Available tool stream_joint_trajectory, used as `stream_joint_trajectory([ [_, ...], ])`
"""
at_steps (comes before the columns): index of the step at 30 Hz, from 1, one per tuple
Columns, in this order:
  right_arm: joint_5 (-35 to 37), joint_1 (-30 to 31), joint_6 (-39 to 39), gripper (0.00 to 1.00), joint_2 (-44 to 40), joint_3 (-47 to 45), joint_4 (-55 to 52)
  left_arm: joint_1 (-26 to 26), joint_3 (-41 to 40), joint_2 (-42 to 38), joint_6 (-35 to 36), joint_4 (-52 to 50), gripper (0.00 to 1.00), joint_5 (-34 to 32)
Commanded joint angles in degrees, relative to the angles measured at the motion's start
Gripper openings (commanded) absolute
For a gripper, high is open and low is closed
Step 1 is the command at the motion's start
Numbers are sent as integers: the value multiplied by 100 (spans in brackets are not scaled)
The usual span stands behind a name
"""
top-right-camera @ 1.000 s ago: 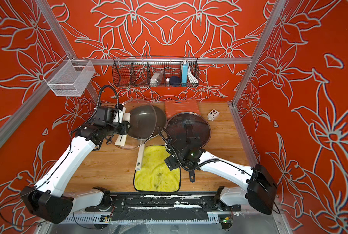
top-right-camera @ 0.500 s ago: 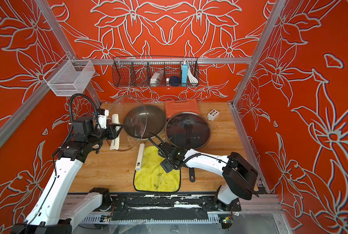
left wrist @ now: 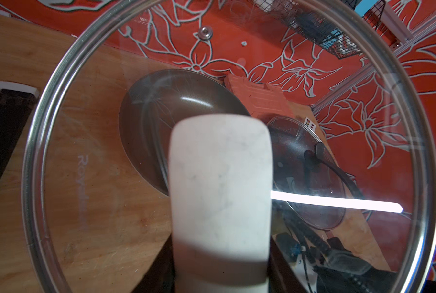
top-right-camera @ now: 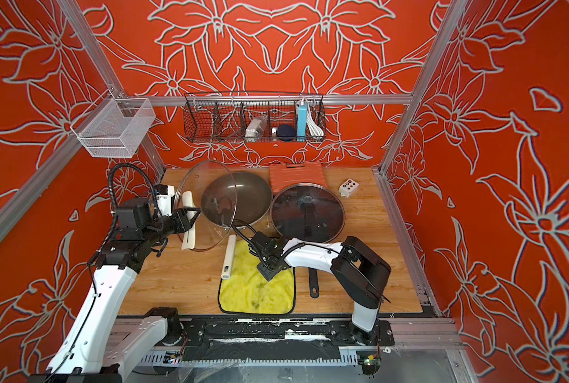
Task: Wipe the pot lid with a cloth
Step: Pick up the cleaning item at the center of the board.
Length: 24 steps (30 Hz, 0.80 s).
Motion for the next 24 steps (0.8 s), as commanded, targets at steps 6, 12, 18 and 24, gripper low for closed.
stream_joint_trajectory([
  [6, -142, 43, -18, 36, 259, 241, -245, 165, 335, -506, -110, 1489, 0, 368],
  [12, -187, 40, -45, 11, 202, 276, -296, 233, 309, -578, -135, 1475, 0, 343],
  [18, -261, 41, -50, 0, -58, 269, -333, 314, 222, -605, -253, 1617, 0, 448],
  [24, -247, 39, -89, 0, -725, 219, -357, 458, 135, -562, -520, 1873, 0, 848],
])
